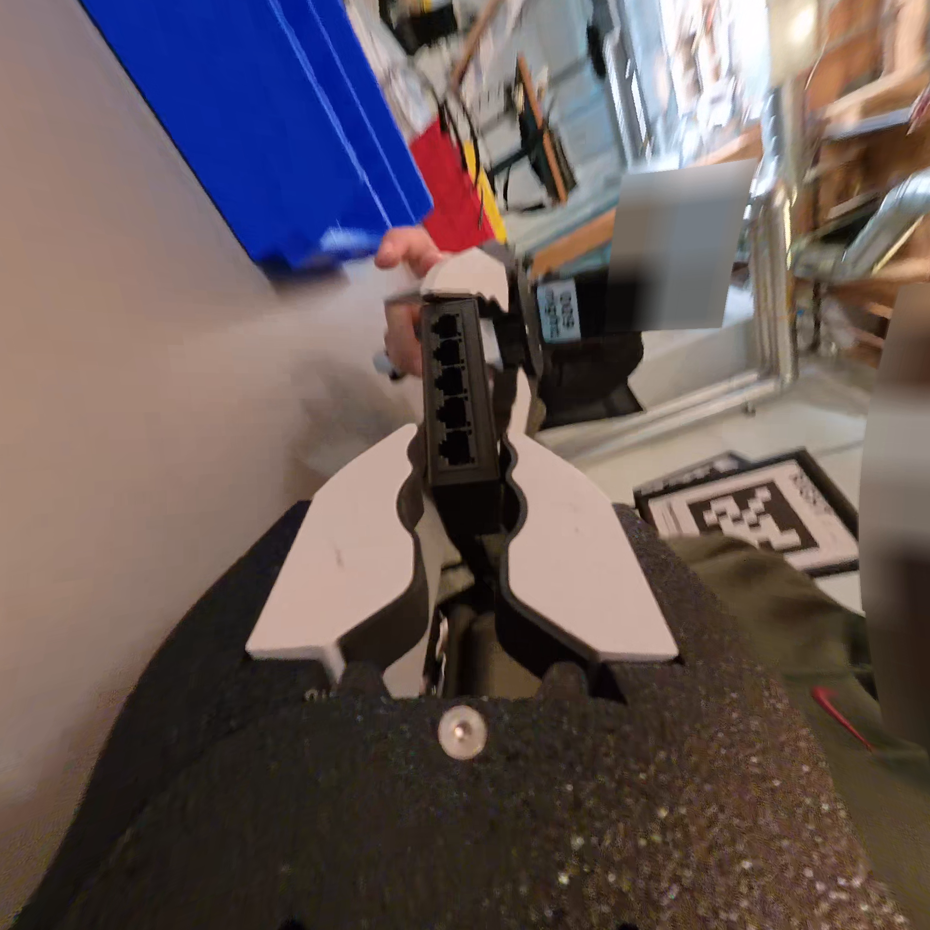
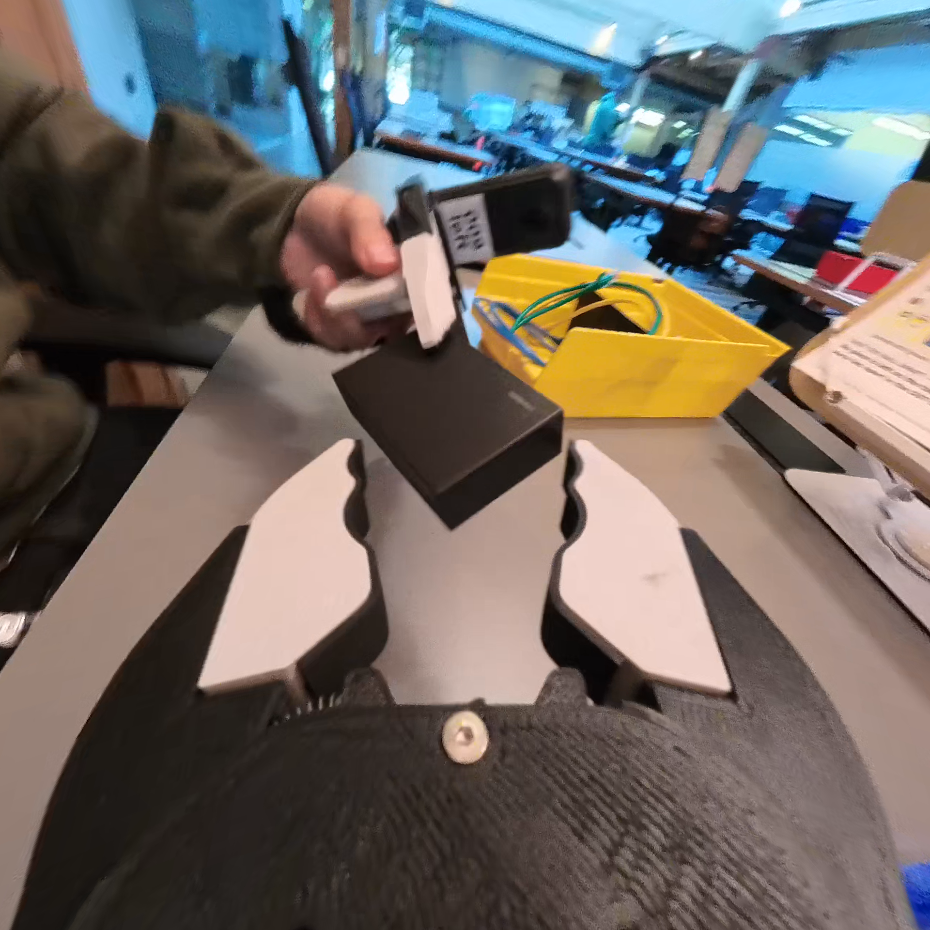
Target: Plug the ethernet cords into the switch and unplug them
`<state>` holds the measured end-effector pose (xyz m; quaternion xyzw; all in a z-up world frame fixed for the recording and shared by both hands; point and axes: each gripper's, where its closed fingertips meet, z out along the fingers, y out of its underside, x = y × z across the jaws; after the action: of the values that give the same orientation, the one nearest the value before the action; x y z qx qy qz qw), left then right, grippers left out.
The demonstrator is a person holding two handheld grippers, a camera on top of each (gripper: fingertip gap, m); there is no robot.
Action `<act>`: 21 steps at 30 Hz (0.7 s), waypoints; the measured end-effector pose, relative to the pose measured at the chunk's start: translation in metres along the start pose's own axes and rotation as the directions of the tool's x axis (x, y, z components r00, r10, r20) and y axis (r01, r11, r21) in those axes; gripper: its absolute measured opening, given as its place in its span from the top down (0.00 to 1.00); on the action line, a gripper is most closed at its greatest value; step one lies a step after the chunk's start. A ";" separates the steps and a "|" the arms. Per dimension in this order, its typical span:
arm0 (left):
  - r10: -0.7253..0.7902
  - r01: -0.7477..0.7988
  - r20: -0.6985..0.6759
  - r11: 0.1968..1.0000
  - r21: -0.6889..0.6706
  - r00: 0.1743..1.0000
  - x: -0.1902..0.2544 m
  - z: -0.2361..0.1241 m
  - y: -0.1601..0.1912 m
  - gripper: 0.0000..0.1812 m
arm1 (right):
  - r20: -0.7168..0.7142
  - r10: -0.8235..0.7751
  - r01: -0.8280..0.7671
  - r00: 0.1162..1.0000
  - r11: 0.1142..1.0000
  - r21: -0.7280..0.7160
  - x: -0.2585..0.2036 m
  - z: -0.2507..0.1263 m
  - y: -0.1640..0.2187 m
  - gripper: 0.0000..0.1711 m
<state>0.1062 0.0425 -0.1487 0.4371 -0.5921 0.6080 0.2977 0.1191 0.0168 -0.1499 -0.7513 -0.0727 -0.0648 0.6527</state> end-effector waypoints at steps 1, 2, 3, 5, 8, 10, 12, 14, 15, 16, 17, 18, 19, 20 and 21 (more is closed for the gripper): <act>-0.007 0.007 0.006 0.996 0.084 1.000 -0.003 -0.005 -0.012 0.85 | -0.050 0.018 -0.017 0.999 0.999 0.029 0.008 0.003 -0.004 0.50; -0.021 0.019 0.010 0.983 0.185 1.000 -0.005 -0.010 -0.025 0.85 | -0.122 0.016 -0.010 0.992 0.999 0.052 0.017 0.006 -0.008 0.45; -0.040 0.036 0.006 0.959 0.281 0.999 -0.006 -0.016 -0.036 0.85 | -0.191 0.006 0.006 0.982 0.998 0.065 0.025 0.011 -0.011 0.42; -0.092 0.089 -0.012 0.906 0.414 0.996 -0.010 -0.021 -0.050 0.85 | -0.353 -0.025 0.049 0.935 0.997 0.060 0.042 0.022 -0.012 0.38; -0.125 0.129 -0.040 0.872 0.472 0.991 -0.012 -0.013 -0.048 0.85 | -0.494 -0.066 0.117 0.867 0.990 0.073 0.051 0.036 -0.017 0.37; -0.137 0.151 -0.063 0.868 0.473 0.989 -0.011 -0.007 -0.042 0.85 | -0.500 -0.054 0.112 0.865 0.990 0.087 0.047 0.040 -0.018 0.36; -0.132 0.139 -0.050 0.861 0.489 0.990 -0.013 -0.007 -0.039 0.85 | -0.482 -0.036 0.082 0.876 0.994 0.074 0.046 0.042 -0.013 0.38; -0.107 0.111 -0.034 0.884 0.454 0.994 -0.012 -0.005 -0.032 0.85 | -0.434 -0.048 0.080 0.900 0.995 0.056 0.041 0.041 -0.011 0.38; -0.079 0.084 -0.030 0.900 0.427 0.996 -0.010 -0.004 -0.028 0.85 | -0.403 -0.057 0.089 0.913 0.994 0.060 0.038 0.040 -0.013 0.38; -0.037 0.044 -0.025 0.922 0.384 0.999 -0.007 -0.002 -0.023 0.84 | -0.368 -0.062 0.097 0.928 0.992 0.077 0.033 0.038 -0.016 0.38; 0.003 0.005 -0.025 0.944 0.330 1.000 -0.002 -0.002 -0.018 0.83 | -0.326 -0.062 0.100 0.943 0.990 0.099 0.028 0.035 -0.019 0.38; 0.035 -0.026 -0.026 0.960 0.278 0.999 0.002 -0.002 -0.014 0.79 | -0.283 -0.061 0.100 0.957 0.987 0.126 0.023 0.032 -0.022 0.38; 0.054 -0.049 -0.015 0.971 0.232 0.998 0.004 -0.002 -0.012 0.72 | -0.241 -0.060 0.100 0.969 0.983 0.156 0.018 0.029 -0.026 0.38; 0.065 -0.066 0.007 0.980 0.190 0.998 0.004 -0.003 -0.011 0.65 | -0.188 -0.063 0.098 0.980 0.978 0.183 0.011 0.026 -0.029 0.39; 0.081 -0.084 0.025 0.986 0.145 0.996 0.004 -0.004 -0.010 0.59 | -0.132 -0.074 0.100 0.989 0.974 0.204 0.001 0.021 -0.031 0.39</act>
<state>0.1129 0.0469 -0.1404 0.4386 -0.5665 0.6573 0.2339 0.1144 0.0418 -0.1222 -0.6687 -0.0716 -0.1317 0.7283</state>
